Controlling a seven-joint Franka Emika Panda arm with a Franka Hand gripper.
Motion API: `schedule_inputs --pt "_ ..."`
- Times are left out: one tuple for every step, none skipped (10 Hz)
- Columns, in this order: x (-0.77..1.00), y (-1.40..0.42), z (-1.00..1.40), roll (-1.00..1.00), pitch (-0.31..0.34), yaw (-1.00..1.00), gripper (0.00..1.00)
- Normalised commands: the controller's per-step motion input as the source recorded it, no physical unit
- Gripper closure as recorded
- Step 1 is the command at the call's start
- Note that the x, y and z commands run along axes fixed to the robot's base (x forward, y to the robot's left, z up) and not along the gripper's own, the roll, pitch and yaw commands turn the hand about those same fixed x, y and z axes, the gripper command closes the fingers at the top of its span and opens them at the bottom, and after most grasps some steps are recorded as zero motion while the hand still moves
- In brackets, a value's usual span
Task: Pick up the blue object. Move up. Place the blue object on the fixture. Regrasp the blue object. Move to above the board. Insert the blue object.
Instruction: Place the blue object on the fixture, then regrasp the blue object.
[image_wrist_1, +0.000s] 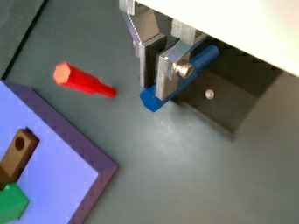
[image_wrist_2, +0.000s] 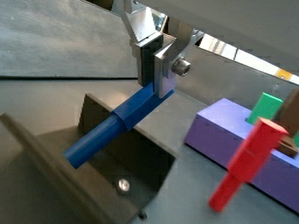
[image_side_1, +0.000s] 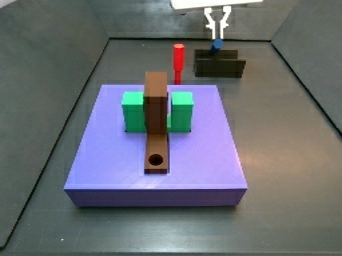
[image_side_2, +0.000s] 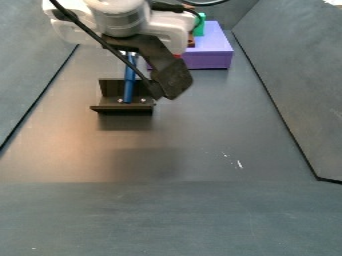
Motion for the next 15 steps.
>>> schedule_inputs --pt "0.55 -0.06 -0.05 -0.24 0.031 -0.26 1.00" --pt "0.46 0.00 -0.16 -0.13 0.040 -0.22 1.00" --pt "0.30 0.06 -0.17 -0.04 0.089 -0.14 1.00" --pt "0.25 0.04 -0.16 -0.06 0.040 -0.05 1.00" --pt "0.27 0.01 -0.14 -0.07 0.054 -0.01 1.00" --pt "0.35 0.00 -0.13 0.00 0.171 0.14 1.00" --pt "0.33 0.00 -0.13 0.00 0.163 0.24 1.00" --pt "0.21 0.00 -0.13 0.00 0.091 0.11 1.00" --pt "0.13 0.00 -0.09 0.00 0.054 0.06 1.00" --pt "0.03 0.00 -0.02 0.00 0.000 0.07 1.00" --pt "0.00 0.00 0.00 0.00 0.000 0.00 1.00" --pt "0.00 0.00 0.00 0.00 0.000 0.00 0.00" --pt "0.03 -0.02 0.00 0.35 0.003 0.00 0.00" --pt "0.00 -0.05 0.03 0.54 0.037 0.00 0.00" --pt "0.00 -0.11 0.14 0.73 0.111 0.03 0.00"
